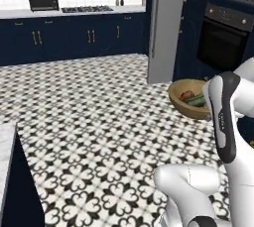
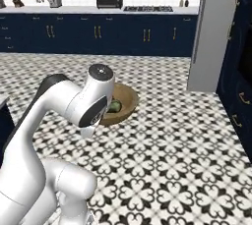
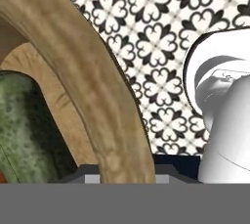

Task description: Pick the chicken drumstick and cucumber from their plates and place them in the bowl. Then put the bowl in the fridge.

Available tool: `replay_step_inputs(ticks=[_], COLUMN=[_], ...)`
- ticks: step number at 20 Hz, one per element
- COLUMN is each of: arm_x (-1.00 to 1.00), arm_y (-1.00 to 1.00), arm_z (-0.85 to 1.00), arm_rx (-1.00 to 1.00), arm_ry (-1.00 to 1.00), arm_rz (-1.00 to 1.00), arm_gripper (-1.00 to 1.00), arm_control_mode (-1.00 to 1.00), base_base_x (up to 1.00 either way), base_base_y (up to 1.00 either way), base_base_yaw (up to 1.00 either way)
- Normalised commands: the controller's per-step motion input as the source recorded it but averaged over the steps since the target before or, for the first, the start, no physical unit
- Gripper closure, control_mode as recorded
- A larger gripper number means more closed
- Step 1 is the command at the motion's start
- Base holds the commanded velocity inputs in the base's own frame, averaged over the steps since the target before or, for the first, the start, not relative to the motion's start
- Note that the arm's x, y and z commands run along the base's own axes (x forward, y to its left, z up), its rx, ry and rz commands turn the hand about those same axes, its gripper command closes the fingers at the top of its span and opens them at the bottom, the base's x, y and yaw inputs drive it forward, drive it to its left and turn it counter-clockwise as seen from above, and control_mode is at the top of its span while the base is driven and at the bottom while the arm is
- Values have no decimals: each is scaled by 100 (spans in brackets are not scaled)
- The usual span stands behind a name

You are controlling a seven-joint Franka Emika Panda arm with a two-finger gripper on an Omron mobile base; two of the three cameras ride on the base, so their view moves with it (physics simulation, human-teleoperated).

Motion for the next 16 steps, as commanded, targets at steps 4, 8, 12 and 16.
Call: replay_step_inputs(ticks=[4, 8, 12, 16], arm_x=[0, 0, 0, 0], arm_y=[0, 0, 0, 0], arm_z=[0, 0, 0, 0], arm_rx=[0, 0, 0, 0], arm_ry=[0, 0, 0, 0], arm_rz=[0, 0, 0, 0], arm_gripper=[100, 100, 100, 100], arm_control_mode=[100, 100, 100, 100], base_base_x=[100, 100, 100, 100], base_base_y=[-54, -52, -54, -12], base_base_yaw=[46, 43, 10, -13])
